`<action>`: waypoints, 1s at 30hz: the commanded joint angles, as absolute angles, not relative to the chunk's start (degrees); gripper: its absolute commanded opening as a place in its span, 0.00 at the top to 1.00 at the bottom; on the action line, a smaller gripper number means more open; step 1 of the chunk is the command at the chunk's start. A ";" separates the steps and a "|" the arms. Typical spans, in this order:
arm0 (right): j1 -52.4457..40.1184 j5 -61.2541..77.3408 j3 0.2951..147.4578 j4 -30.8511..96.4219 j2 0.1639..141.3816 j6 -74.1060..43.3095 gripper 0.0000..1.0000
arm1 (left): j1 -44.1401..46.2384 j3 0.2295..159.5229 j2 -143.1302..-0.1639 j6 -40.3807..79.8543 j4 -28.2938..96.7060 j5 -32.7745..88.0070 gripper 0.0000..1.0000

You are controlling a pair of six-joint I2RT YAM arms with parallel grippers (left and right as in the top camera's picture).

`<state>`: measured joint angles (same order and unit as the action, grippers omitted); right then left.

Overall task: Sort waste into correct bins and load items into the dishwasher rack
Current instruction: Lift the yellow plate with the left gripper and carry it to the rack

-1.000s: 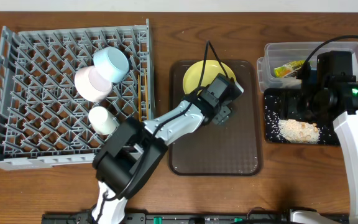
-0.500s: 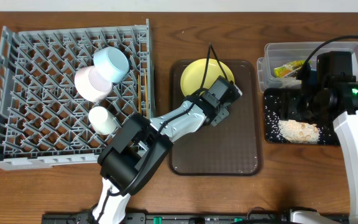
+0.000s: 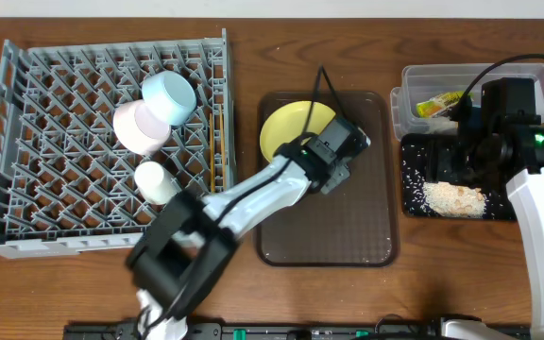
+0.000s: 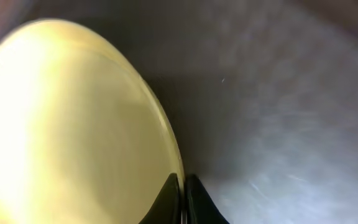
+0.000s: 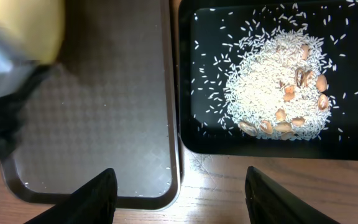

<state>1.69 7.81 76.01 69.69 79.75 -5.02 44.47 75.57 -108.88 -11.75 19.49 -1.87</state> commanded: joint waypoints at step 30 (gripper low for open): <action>2.61 6.83 76.03 69.87 79.61 -5.10 0.36 | -4.80 75.77 -91.44 22.52 19.94 68.31 0.94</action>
<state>1.69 7.42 76.01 69.80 79.75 -5.02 -3.68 75.57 -90.13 19.27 20.99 57.91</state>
